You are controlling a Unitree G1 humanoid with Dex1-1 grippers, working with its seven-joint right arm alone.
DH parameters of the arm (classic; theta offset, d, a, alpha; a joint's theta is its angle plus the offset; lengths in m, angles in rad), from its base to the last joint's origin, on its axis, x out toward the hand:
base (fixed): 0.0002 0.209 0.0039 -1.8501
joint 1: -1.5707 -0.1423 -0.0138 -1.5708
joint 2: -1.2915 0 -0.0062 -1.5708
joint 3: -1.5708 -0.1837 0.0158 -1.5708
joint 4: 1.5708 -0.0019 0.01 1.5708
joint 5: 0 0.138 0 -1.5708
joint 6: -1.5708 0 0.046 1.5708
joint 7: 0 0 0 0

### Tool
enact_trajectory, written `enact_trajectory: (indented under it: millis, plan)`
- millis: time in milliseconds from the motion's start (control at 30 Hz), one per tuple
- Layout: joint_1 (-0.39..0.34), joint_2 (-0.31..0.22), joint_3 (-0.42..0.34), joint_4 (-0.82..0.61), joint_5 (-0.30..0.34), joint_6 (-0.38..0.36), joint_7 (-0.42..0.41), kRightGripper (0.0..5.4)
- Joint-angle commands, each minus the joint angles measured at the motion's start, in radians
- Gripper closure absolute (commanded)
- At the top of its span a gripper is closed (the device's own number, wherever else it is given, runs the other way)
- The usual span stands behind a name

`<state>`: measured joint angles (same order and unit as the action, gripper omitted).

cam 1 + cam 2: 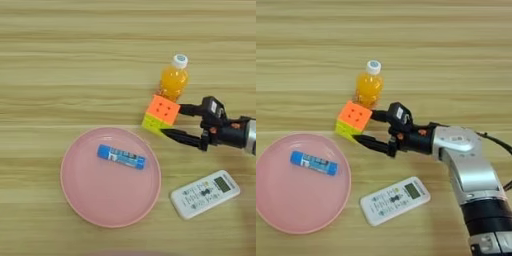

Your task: Move the objects on the table

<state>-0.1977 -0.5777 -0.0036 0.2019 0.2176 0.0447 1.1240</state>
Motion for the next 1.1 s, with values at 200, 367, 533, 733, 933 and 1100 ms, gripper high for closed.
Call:
enact_trajectory:
  millis: [200,367,533,733,933,1100]
  plan:
    - [-0.084,-0.049,-0.016,0.124,-0.068,-0.133,-0.030,2.07]
    - [-0.082,-0.039,-0.004,0.158,-0.088,-0.160,-0.028,2.07]
    - [-0.078,-0.034,0.011,0.179,-0.100,-0.178,-0.026,2.07]
    - [-0.076,-0.037,0.015,0.180,-0.096,-0.180,-0.018,1.41]
    - [-0.083,-0.041,-0.001,0.169,-0.079,-0.172,-0.019,0.80]
    - [-0.086,-0.058,-0.026,0.138,-0.053,-0.156,-0.010,0.32]
